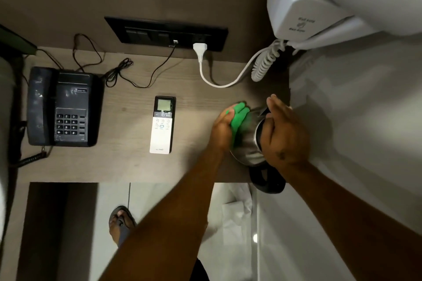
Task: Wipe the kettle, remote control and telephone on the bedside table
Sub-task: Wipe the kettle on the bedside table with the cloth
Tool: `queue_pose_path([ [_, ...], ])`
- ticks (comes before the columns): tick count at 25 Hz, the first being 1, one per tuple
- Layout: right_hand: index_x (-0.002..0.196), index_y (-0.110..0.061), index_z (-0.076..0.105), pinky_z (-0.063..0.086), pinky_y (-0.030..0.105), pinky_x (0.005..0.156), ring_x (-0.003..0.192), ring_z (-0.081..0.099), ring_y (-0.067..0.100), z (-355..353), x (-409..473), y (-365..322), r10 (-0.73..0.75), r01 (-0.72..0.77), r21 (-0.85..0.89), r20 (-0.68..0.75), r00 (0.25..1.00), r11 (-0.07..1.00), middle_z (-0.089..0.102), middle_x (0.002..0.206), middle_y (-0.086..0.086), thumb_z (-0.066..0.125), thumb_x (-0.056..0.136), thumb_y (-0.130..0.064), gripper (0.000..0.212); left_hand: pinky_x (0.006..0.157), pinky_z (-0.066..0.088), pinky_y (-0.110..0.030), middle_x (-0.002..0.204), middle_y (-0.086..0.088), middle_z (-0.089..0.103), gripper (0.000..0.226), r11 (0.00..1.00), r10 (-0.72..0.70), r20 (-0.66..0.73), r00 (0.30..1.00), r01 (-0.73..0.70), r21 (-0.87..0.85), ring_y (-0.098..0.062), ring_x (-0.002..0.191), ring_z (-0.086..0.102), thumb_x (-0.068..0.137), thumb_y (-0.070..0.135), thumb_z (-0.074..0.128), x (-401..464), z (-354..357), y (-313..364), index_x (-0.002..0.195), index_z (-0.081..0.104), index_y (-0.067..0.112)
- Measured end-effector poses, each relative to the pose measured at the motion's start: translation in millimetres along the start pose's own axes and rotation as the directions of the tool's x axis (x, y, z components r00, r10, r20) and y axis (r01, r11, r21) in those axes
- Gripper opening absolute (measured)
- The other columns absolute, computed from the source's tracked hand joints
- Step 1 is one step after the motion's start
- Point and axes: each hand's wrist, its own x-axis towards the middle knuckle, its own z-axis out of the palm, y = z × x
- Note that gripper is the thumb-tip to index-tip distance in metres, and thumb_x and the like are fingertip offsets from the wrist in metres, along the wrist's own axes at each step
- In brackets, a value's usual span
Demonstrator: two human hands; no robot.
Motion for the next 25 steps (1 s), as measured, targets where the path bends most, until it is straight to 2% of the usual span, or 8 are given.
queue_pose_path([
  [2, 0.130, -0.007, 0.053, 0.040, 0.041, 0.107, 0.126, 0.052, 0.024, 1, 2, -1, 0.005, -0.005, 0.014, 0.002, 1.000, 1.000, 0.056, 0.136, 0.011, 0.032, 0.093, -0.025, 0.046, 0.116, 0.034, -0.044, 0.148, -0.024, 0.046, 0.056, 0.996, 0.070, 0.063, 0.996, -0.073, 0.044, -0.035, 0.137, 0.046, 0.094, 0.023, 0.044, -5, 5, 1, 0.143, 0.041, -0.003],
  [6, 0.131, -0.008, 0.051, 0.038, 0.040, 0.109, 0.127, 0.051, 0.025, -3, 1, -2, 0.010, -0.010, 0.004, 0.029, 1.000, 1.000, 0.054, 0.138, 0.011, 0.030, 0.092, -0.027, 0.049, 0.107, 0.045, -0.038, 0.145, 0.002, 0.051, 0.054, 0.982, 0.187, -0.054, 0.981, -0.186, 0.033, -0.016, 0.130, 0.052, 0.093, 0.045, 0.052, -95, -11, -59, 0.145, 0.043, 0.032],
  [7, 0.131, -0.008, 0.051, 0.038, 0.040, 0.109, 0.127, 0.051, 0.025, -3, 1, -1, 0.011, -0.011, 0.009, 0.031, 0.999, 1.000, 0.054, 0.138, 0.012, 0.029, 0.092, -0.028, 0.049, 0.106, 0.046, -0.037, 0.144, 0.002, 0.051, 0.050, 0.974, 0.224, -0.105, 0.969, -0.221, 0.040, -0.016, 0.129, 0.053, 0.096, 0.044, 0.051, -94, -16, -66, 0.144, 0.045, 0.033],
  [11, 0.128, -0.006, 0.055, 0.044, 0.040, 0.104, 0.122, 0.055, 0.025, -1, 0, -3, 0.012, -0.011, 0.017, -0.023, 1.000, 1.000, 0.059, 0.133, 0.013, 0.034, 0.092, -0.025, 0.046, 0.115, 0.037, -0.040, 0.145, -0.015, 0.052, 0.048, 0.975, 0.101, -0.013, 0.995, -0.096, 0.202, -0.028, 0.133, 0.050, 0.097, 0.029, 0.048, -4, -4, 1, 0.140, 0.052, 0.007],
  [14, 0.129, -0.005, 0.054, 0.043, 0.040, 0.105, 0.124, 0.054, 0.025, -5, 2, -4, 0.010, -0.010, 0.031, 0.016, 1.000, 0.999, 0.058, 0.134, 0.013, 0.031, 0.092, -0.027, 0.049, 0.116, 0.036, -0.041, 0.142, -0.007, 0.057, 0.036, 0.938, 0.168, 0.121, 0.978, -0.197, 0.285, -0.021, 0.133, 0.051, 0.087, 0.042, 0.058, -4, 10, 13, 0.120, 0.069, 0.034],
  [18, 0.131, -0.008, 0.051, 0.043, 0.041, 0.105, 0.126, 0.051, 0.025, -8, 2, -6, 0.023, -0.024, 0.008, 0.059, 0.998, 1.000, 0.055, 0.137, 0.012, 0.028, 0.093, -0.030, 0.050, 0.110, 0.041, -0.034, 0.152, 0.005, 0.041, 0.036, 0.935, 0.274, -0.005, 0.962, -0.266, 0.236, -0.013, 0.137, 0.042, 0.095, 0.046, 0.053, -92, -5, -34, 0.129, 0.048, 0.058],
  [22, 0.130, -0.010, 0.052, 0.046, 0.037, 0.101, 0.124, 0.053, 0.024, -4, 1, -4, 0.031, -0.032, 0.026, 0.040, 0.999, 0.999, 0.057, 0.135, 0.010, 0.031, 0.093, -0.030, 0.047, 0.101, 0.050, -0.034, 0.143, -0.006, 0.053, 0.045, 0.979, 0.114, -0.102, 0.988, -0.095, 0.179, -0.025, 0.130, 0.052, 0.098, 0.033, 0.055, -67, -16, -27, 0.140, 0.051, 0.020],
  [25, 0.127, -0.007, 0.055, 0.049, 0.041, 0.097, 0.120, 0.057, 0.026, -2, 2, -2, 0.009, -0.010, 0.062, 0.013, 1.000, 0.998, 0.060, 0.131, 0.013, 0.034, 0.093, -0.027, 0.045, 0.076, 0.056, -0.012, 0.134, -0.012, 0.056, 0.038, 0.994, 0.020, 0.007, 1.000, -0.021, 0.106, -0.022, 0.116, 0.058, 0.100, 0.005, 0.047, -24, 6, 24, 0.136, 0.050, -0.007],
])
